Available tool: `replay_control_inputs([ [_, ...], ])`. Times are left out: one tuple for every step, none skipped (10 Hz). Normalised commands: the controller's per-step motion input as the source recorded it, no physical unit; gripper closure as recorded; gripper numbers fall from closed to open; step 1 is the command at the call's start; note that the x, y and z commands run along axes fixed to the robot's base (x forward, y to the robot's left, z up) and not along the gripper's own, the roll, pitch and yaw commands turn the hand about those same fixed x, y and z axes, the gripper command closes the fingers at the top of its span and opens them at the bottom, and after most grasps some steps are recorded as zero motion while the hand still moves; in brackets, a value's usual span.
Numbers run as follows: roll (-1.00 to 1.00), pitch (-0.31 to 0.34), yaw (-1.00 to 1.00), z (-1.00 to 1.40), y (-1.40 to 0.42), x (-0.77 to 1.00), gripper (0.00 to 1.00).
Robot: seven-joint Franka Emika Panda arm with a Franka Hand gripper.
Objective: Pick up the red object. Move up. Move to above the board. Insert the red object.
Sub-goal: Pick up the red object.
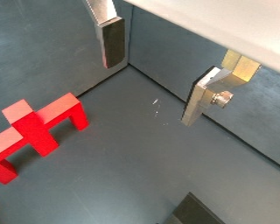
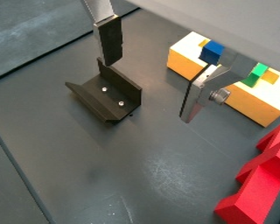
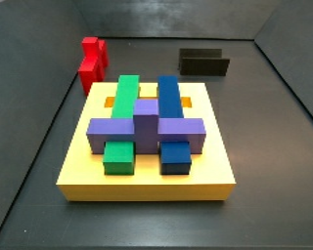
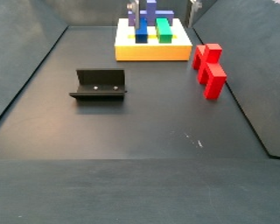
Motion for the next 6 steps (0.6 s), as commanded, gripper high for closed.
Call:
replay_control_inputs([
  [-0.02,-0.066,-0.21,-0.08,0.00,-0.07,0.00],
  [-0.09,-0.131,-0.73,-0.14,-0.01,-0.21,0.00],
  [-0.05,-0.093,-0.93,-0.06,0.00,-0.13,0.00],
  [0.00,-0.046,-0.99,0.00,0.00,-0.09,0.00],
  [0.00,-0.020,-1.00,0.00,0.00,-0.08,0.00],
  [0.00,-0.016,-1.00,0.00,0.00,-0.08,0.00],
])
